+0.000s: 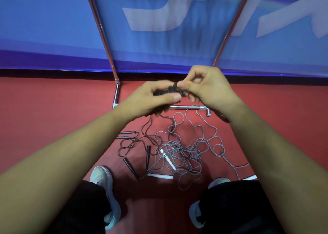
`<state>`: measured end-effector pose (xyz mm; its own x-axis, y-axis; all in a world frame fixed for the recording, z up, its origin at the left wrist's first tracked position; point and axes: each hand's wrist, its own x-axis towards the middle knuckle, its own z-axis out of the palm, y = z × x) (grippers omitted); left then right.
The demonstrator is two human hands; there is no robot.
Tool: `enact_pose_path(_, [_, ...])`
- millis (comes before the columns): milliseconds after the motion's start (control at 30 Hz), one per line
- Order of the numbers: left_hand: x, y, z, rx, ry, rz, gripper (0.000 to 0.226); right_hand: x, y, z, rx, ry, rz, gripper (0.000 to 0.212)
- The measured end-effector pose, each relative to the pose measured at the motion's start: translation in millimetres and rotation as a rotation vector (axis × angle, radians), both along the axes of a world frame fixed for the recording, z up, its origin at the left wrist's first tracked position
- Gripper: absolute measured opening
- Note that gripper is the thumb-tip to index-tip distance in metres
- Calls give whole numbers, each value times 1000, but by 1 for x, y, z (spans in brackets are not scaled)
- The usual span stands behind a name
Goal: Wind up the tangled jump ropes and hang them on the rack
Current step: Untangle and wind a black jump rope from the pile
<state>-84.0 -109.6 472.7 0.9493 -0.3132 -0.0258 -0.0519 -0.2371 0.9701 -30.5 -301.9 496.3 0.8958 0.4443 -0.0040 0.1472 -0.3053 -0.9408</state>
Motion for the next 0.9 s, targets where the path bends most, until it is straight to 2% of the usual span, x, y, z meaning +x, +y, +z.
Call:
enact_pose_path(133, [6, -1, -3, -229, 96, 193, 29, 7, -1, -6, 18, 50, 65, 13])
enact_pose_path(200, [9, -1, -4, -338, 151, 258, 33, 8, -2, -11, -48, 71, 138, 23])
enact_pose_path(333, [10, -5, -5, -551, 207, 221, 33, 6, 1, -12, -137, 28, 156, 29])
enact_pose_path(433, [9, -5, -2, -626, 297, 185, 33, 4, 2, -11, -232, -19, 164, 27])
enact_pose_path(600, [13, -2, -2, -587, 367, 282, 34, 3, 1, -11, -349, -110, 178, 22])
enact_pose_path(733, [15, 1, -2, -486, 368, 321, 17, 4, -3, -3, -430, -170, 172, 11])
enact_pose_path(900, [14, -1, 0, -337, 359, 384, 15, 7, -4, -2, -627, -246, 245, 17])
